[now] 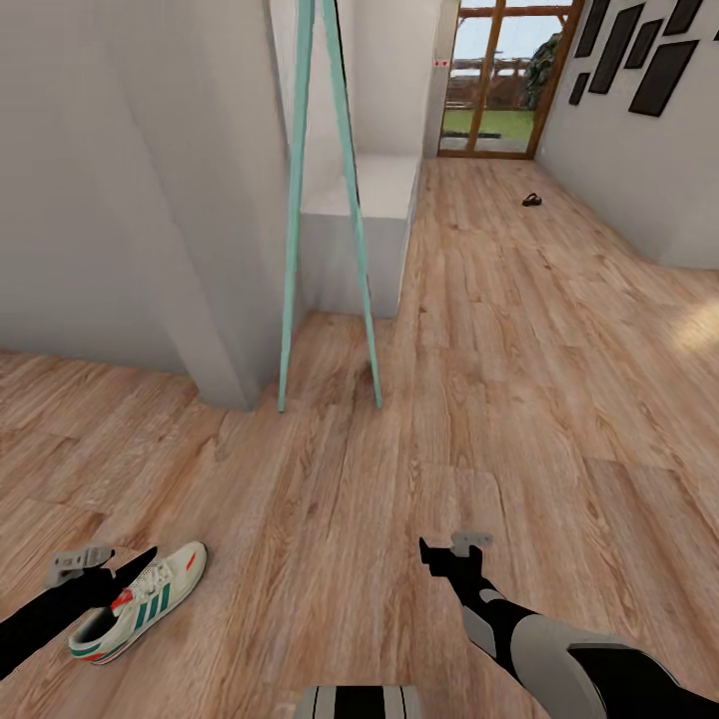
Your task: Pick up the two gym shoes and the two sandals from the corridor floor and place them onto the hallstand (shoe rack) in the corridor, making sure they are on the rack and not on the floor. Arrange them so the two gym shoes are next to each other and the two sandals are next to each other.
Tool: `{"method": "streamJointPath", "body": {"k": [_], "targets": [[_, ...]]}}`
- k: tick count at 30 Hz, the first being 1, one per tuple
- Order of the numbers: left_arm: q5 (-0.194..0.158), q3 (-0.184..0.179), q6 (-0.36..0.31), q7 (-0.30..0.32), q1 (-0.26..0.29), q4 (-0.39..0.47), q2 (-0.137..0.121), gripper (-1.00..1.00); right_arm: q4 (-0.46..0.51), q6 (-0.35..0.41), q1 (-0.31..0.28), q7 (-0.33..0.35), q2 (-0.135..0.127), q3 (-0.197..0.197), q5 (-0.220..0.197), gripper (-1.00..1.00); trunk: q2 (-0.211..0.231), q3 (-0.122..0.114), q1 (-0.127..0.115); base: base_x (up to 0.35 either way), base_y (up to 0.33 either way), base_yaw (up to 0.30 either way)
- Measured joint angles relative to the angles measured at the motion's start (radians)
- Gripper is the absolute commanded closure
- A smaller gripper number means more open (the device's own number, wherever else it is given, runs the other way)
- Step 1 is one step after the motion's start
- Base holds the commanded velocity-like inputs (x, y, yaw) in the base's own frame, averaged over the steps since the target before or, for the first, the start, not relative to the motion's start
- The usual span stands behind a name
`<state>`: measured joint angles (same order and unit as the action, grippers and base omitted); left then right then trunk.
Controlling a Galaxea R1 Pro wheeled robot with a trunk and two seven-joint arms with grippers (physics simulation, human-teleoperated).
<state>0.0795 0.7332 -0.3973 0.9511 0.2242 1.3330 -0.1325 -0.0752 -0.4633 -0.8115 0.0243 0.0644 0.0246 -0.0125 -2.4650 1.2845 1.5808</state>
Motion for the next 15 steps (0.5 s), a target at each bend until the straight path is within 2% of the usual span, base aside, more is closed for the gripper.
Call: {"method": "streamJointPath", "body": {"k": [5,15], "targets": [[-0.001,0.000,0.000,0.000,0.000,0.000,0.000,-1.00,0.000,0.000,0.000,0.000,0.000,0.000,0.000,-1.00,0.000,0.000,0.000,0.030,0.317,0.000],[-0.002,0.000,0.000,0.000,0.000,0.000,0.000,-1.00,0.000,0.000,0.000,0.000,0.000,0.000,0.000,-1.00,0.000,0.000,0.000,0.167,0.322,0.000]]}}
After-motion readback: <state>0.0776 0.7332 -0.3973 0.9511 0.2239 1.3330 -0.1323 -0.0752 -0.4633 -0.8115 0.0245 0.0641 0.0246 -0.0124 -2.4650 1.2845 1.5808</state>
